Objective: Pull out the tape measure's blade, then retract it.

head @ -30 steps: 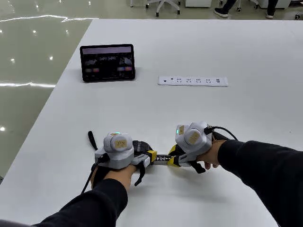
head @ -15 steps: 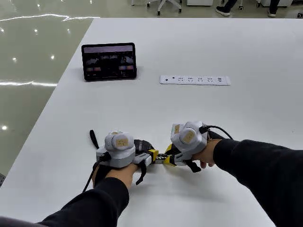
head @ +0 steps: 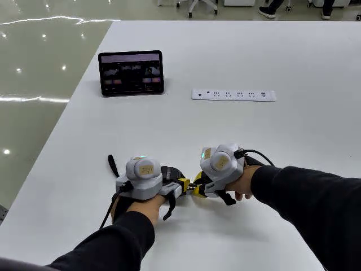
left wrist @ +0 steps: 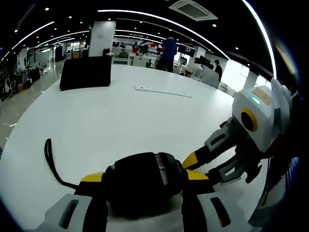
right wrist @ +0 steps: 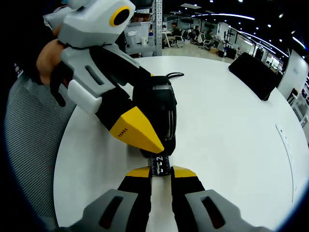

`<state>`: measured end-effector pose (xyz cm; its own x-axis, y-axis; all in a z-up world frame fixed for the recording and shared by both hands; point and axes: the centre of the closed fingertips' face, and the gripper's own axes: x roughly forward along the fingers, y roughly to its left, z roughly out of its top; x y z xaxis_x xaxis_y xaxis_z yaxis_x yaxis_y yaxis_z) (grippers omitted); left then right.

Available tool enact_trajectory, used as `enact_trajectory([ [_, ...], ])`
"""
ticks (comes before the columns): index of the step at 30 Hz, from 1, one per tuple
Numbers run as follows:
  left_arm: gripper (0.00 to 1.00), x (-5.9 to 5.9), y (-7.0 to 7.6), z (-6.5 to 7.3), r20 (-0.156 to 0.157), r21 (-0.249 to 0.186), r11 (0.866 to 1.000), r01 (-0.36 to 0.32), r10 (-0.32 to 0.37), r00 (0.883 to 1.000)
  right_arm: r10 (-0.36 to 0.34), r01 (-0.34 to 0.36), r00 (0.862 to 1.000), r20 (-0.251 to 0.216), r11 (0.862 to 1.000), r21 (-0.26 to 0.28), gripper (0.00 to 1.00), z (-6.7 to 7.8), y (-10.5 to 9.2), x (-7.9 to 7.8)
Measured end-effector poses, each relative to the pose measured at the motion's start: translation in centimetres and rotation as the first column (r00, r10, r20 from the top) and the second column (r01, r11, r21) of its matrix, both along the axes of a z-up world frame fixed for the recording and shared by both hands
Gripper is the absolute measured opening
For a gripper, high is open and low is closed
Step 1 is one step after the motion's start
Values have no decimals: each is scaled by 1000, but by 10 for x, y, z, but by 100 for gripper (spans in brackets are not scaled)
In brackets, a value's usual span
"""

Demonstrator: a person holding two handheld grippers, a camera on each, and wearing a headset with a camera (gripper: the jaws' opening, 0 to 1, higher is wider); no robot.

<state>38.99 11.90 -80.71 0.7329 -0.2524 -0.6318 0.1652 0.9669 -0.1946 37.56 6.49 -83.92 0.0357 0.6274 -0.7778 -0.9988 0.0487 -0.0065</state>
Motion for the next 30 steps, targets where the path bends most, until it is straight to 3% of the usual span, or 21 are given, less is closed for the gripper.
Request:
enact_trajectory([
  [30, 58, 0, -1, -1, -1, 0, 1000, 6, -6, 1000, 3, -3, 1000, -7, 1000, 1, 11, -2, 11, -1],
])
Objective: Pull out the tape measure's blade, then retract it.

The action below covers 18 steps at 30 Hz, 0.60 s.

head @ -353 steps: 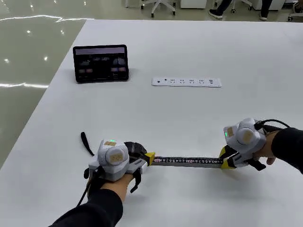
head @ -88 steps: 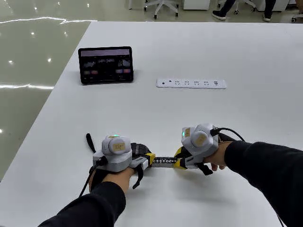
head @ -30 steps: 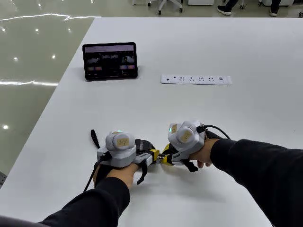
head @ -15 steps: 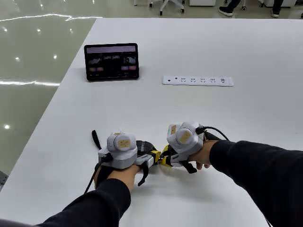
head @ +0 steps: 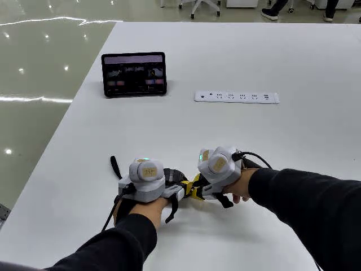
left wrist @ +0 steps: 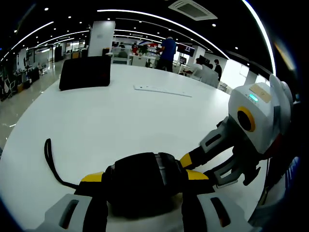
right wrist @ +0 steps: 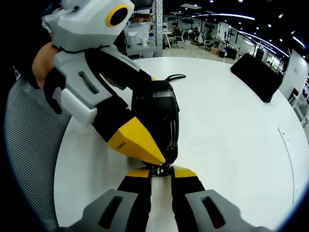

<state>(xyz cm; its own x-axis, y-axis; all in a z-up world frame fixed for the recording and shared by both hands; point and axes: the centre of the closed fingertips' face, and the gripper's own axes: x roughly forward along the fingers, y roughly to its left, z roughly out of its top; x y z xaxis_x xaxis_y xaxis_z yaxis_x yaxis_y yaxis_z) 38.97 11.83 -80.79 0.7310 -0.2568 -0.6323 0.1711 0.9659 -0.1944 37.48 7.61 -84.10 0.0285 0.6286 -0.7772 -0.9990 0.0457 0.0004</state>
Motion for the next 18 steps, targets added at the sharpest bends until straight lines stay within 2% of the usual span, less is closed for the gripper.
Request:
enact_trajectory([
  [12, 60, -1, -1, 1, 10, 6, 1000, -1, 1, 1000, -14, 14, 1000, -2, 1000, 3, 12, 0, 0, 0],
  [15, 61, -2, 0, 2, 32, -4, 1000, 11, -11, 999, -43, 43, 999, -27, 999, 6, 12, 0, 0, -1],
  [18, 61, -2, -1, 3, 44, -10, 1000, 25, -25, 999, -37, 37, 999, -2, 999, 2, 13, -2, 0, -4],
])
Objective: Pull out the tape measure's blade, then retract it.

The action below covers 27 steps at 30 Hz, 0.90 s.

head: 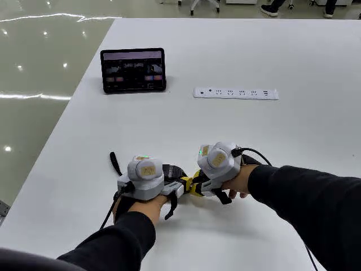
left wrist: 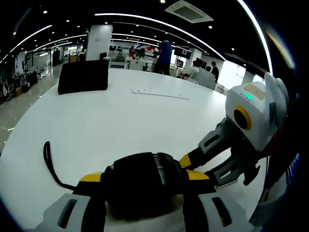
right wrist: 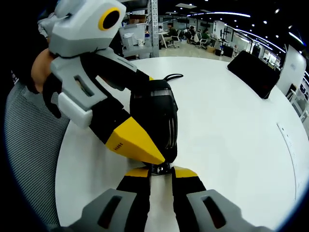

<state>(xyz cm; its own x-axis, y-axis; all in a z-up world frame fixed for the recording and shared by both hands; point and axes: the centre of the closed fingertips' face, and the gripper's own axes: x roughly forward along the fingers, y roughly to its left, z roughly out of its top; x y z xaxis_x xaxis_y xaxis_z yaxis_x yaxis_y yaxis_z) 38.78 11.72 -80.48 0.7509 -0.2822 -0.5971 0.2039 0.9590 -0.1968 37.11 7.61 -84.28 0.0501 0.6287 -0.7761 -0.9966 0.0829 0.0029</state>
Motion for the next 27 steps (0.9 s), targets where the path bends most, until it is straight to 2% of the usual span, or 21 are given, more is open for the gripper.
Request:
enact_trajectory([
  [1, 61, 1, 0, 0, -2, -1, 1000, 6, -6, 1000, 2, -2, 1000, 17, 1000, 2, 13, 0, 0, 1],
  [3, 61, 2, -1, 0, -3, 5, 1000, 29, -29, 1000, -13, 13, 1000, 18, 1000, 1, 14, 0, -2, 1],
  [5, 66, 5, 4, 5, 28, 60, 997, 52, -54, 998, -27, 27, 999, 25, 1000, 5, 16, 2, -6, 4],
  [6, 69, 6, 5, 6, 31, 62, 997, 56, -58, 998, -34, 34, 999, 31, 999, 9, 18, 3, -7, 5],
  [8, 77, 8, 13, 9, 34, 50, 998, 49, -51, 998, -66, 66, 997, 36, 998, 21, 20, 7, -12, 10],
  [9, 84, 9, 16, 9, 35, 38, 998, 53, -54, 998, -74, 73, 997, 36, 997, 27, 23, 9, -15, 11],
  [10, 88, 8, 16, 10, 20, -6, 998, 63, -63, 998, -86, 85, 996, 38, 996, 31, 25, 12, -18, 12],
  [11, 89, 6, 15, 10, 6, -33, 996, 83, -83, 997, -92, 91, 995, 37, 995, 32, 26, 13, -21, 13],
  [12, 89, 6, 18, 12, 18, -31, 994, 107, -107, 994, -108, 107, 994, 28, 994, 37, 26, 16, -26, 13],
  [14, 96, 4, 20, 15, 28, -6, 986, 164, -164, 986, -126, 124, 992, 22, 991, 49, 29, 20, -31, 12],
  [15, 99, 3, 18, 20, 41, -24, 980, 195, -194, 980, -136, 135, 990, 24, 989, 53, 32, 23, -35, 13],
  [17, 100, -1, 20, 25, 47, -29, 971, 237, -235, 971, -150, 148, 988, 28, 987, 65, 37, 27, -42, 13],
  [20, 100, -6, 24, 29, 57, -13, 958, 286, -285, 957, -172, 169, 985, 36, 983, 77, 46, 34, -52, 11],
  [21, 100, -9, 27, 33, 75, -4, 954, 299, -298, 952, -181, 177, 983, 38, 981, 86, 50, 38, -58, 9],
  [23, 100, -15, 32, 39, 92, 8, 946, 323, -322, 942, -205, 200, 978, 39, 974, 104, 54, 46, -67, 8],
  [25, 100, -21, 39, 44, 98, 21, 942, 335, -335, 937, -219, 210, 974, 59, 970, 126, 59, 56, -77, 7],
  [27, 100, -26, 45, 50, 108, 16, 940, 342, -342, 934, -236, 224, 969, 73, 964, 142, 62, 64, -89, 7],
])
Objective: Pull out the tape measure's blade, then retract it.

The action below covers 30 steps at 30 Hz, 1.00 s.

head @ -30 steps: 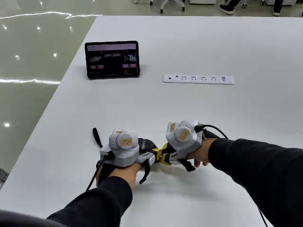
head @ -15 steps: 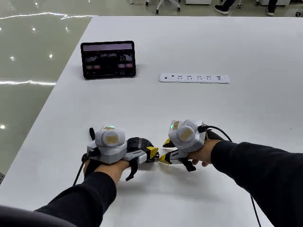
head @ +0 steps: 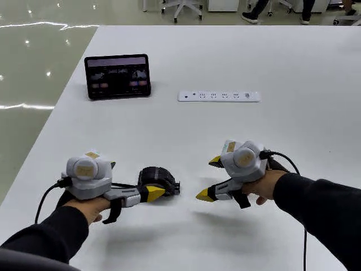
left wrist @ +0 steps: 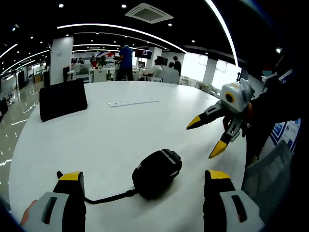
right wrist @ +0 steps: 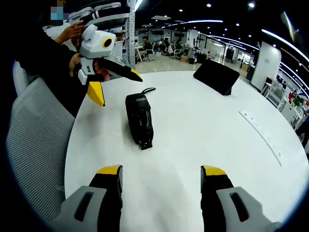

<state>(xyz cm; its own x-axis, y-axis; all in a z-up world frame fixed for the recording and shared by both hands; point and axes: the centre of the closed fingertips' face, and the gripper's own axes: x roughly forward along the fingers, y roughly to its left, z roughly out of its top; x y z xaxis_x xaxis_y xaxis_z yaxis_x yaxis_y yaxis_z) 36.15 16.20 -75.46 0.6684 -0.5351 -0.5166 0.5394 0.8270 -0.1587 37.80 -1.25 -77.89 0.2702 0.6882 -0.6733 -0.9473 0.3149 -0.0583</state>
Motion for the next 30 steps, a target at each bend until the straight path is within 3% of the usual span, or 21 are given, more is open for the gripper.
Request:
enact_trajectory([
  [8, 100, -13, 29, 14, 21, 5, 1000, -7, 7, 1000, -78, 77, 996, 35, 997, 28, 71, 16, -45, -10],
  [17, 100, -32, 40, 22, 35, 9, 1000, 14, -15, 999, -148, 145, 987, 57, 988, 60, 77, 32, -90, -31],
  [24, 100, -42, 49, 29, 54, 20, 1000, 20, -21, 998, -243, 238, 969, 47, 966, 101, 87, 40, -129, -48],
  [30, 100, -51, 55, 37, 75, 9, 1000, 28, -28, 997, -289, 283, 956, 53, 954, 96, 92, 38, -160, -65],
])
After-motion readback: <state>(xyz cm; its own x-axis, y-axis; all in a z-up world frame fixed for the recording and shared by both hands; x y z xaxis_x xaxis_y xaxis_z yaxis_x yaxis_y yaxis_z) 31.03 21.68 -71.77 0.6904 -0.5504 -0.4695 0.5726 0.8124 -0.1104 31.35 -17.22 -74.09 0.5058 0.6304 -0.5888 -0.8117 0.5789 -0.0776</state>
